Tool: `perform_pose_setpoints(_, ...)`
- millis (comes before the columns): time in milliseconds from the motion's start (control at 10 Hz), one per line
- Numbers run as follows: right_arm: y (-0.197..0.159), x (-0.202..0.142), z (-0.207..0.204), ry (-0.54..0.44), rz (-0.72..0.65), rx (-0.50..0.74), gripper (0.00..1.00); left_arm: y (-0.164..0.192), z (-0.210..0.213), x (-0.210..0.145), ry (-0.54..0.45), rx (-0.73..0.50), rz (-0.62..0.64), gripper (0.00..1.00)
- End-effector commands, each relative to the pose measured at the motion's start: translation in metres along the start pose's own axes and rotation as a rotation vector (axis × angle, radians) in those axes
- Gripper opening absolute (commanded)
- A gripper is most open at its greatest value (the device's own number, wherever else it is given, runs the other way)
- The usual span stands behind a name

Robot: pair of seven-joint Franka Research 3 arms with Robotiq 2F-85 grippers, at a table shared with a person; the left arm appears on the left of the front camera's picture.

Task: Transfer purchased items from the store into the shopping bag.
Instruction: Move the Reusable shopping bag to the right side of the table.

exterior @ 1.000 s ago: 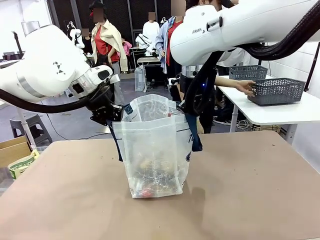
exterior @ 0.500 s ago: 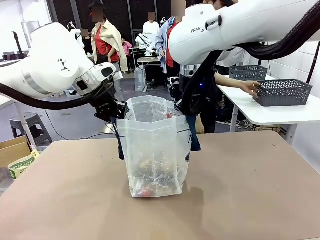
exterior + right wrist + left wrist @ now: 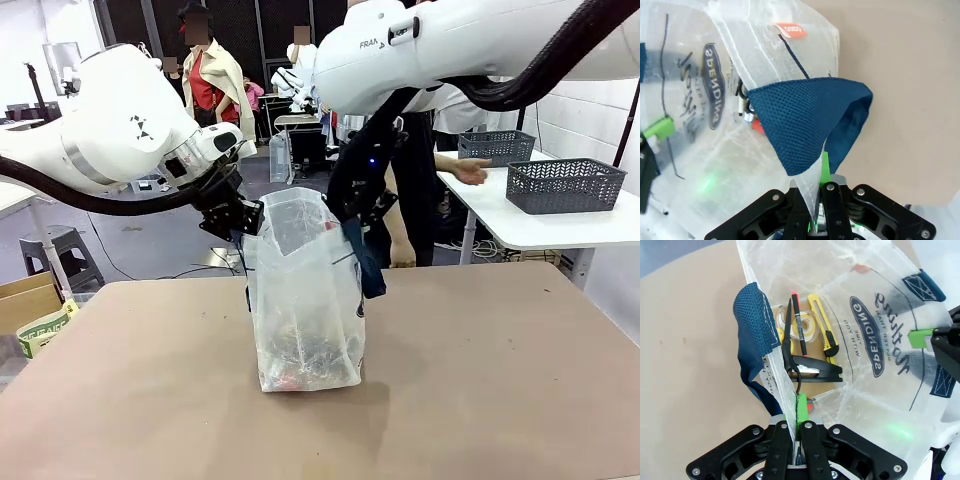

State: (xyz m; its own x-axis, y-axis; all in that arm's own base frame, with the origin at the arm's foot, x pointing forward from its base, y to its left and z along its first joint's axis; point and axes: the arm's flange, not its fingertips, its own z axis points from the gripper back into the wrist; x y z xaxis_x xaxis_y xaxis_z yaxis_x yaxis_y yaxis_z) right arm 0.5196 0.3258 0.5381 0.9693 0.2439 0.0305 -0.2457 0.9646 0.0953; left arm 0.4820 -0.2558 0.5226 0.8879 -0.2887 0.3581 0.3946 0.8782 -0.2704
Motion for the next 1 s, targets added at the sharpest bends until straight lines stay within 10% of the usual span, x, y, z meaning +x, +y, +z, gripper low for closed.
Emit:
perform_pose_setpoints(0, 0.013, 0.016, 0.005, 0.020, -0.048, 0.016, 0.00, -0.003, 0.003, 0.010, -0.011, -0.029, -0.043, 0.00)
perform_pose_setpoints(900, 0.019, 0.020, -0.002, 0.004, -0.057, 0.052, 0.00, -0.006, -0.002, 0.008, -0.017, -0.008, -0.018, 0.00)
